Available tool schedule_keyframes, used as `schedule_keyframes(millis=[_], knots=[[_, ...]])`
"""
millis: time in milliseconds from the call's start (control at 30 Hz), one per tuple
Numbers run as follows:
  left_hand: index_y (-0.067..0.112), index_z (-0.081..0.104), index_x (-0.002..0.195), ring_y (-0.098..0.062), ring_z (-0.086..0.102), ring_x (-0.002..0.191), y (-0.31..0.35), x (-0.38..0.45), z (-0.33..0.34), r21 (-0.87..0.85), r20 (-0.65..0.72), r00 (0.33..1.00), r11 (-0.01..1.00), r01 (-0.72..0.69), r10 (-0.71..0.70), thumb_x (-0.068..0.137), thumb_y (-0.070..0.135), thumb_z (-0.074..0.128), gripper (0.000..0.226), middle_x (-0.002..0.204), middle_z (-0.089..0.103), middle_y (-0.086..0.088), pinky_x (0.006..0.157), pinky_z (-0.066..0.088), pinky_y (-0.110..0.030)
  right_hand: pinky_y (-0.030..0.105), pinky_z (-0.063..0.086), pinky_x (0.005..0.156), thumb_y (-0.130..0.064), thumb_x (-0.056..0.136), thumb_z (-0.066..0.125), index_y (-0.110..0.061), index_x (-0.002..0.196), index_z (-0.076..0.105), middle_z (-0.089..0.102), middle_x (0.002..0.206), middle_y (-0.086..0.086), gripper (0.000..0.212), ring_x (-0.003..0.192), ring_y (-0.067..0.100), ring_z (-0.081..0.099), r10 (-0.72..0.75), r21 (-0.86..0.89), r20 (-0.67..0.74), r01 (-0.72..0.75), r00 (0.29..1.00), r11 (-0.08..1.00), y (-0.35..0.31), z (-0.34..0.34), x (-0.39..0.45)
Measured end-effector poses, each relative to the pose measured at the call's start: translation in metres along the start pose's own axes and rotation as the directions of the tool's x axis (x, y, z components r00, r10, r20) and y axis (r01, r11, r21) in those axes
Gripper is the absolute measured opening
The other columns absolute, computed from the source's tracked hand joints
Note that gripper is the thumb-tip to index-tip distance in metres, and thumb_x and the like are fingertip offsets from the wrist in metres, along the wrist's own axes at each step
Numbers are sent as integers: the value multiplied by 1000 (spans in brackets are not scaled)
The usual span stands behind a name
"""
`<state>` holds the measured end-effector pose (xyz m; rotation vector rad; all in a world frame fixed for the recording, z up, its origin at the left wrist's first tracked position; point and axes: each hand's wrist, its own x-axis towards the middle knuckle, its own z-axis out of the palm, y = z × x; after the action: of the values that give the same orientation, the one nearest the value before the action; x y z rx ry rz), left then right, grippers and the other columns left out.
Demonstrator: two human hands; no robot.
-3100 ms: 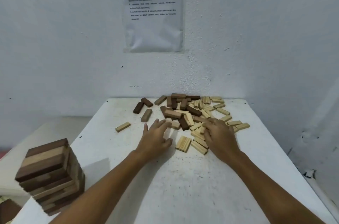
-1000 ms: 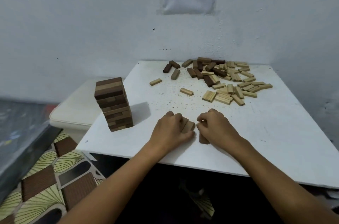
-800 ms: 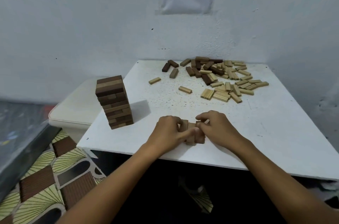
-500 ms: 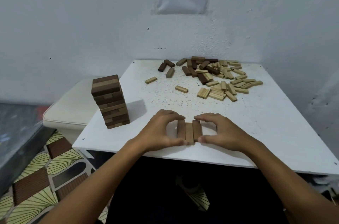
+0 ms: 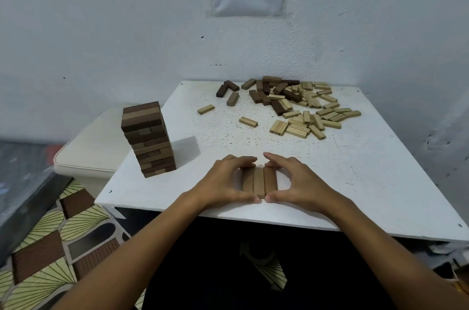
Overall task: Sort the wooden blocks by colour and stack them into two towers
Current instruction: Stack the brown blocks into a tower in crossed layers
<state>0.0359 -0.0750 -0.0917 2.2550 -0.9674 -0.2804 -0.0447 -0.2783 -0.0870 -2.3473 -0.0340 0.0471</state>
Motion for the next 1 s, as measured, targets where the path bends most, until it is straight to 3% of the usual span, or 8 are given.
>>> schedule_keyframes(millis=[167,333,467,633,767,867,1000], knots=[[28,45,141,-9,49,119,-1,1,2,-15,-10,1000,1000,3,-4,57,58,77,95,128,60,7,100,40,-30,21,32,94,-34,68,84,-43,147,30,44,117,-25,96,121,3,40,-5,11,0,5,1000,1000,2,0,1],[32,45,139,-9,47,118,-2,0,2,-2,-32,999,1000,3,-3,51,68,70,99,112,56,24,102,38,-36,14,31,89,-32,68,84,-45,145,31,41,114,-30,94,119,1,40,-26,5,-7,26,1000,1000,4,1,1],[33,45,137,-9,49,120,0,0,0,0,-23,1000,1000,2,-2,49,68,72,99,107,47,38,104,38,-39,19,33,93,-34,67,84,-49,143,31,41,115,-27,95,119,2,41,-37,0,4,37,999,999,5,2,3],[38,42,135,-10,48,123,-3,1,1,-16,-14,1000,1000,22,-22,50,66,76,96,108,44,42,105,39,-43,22,35,94,-35,66,84,-48,143,32,45,117,-21,94,118,2,41,-46,-6,-4,46,999,999,6,3,5],[43,39,132,-9,47,124,-5,3,3,-51,-19,998,997,63,-64,49,61,82,94,109,49,37,106,39,-43,21,38,92,-38,64,83,-54,138,32,46,120,-12,92,113,-1,44,-47,7,-17,47,999,999,9,7,7],[38,42,131,-5,51,122,-5,4,4,-84,-24,996,993,84,-86,46,62,81,96,114,57,23,107,39,-41,20,39,90,-35,62,83,-49,137,34,47,117,-12,91,113,2,46,-58,19,-16,58,998,998,8,7,10],[30,45,133,0,53,118,-2,4,1,-130,-19,996,988,84,-88,43,62,80,101,122,60,10,101,42,-27,18,40,89,-35,58,82,-51,129,39,49,115,-13,85,112,-3,47,-69,52,-19,70,997,996,10,8,13]])
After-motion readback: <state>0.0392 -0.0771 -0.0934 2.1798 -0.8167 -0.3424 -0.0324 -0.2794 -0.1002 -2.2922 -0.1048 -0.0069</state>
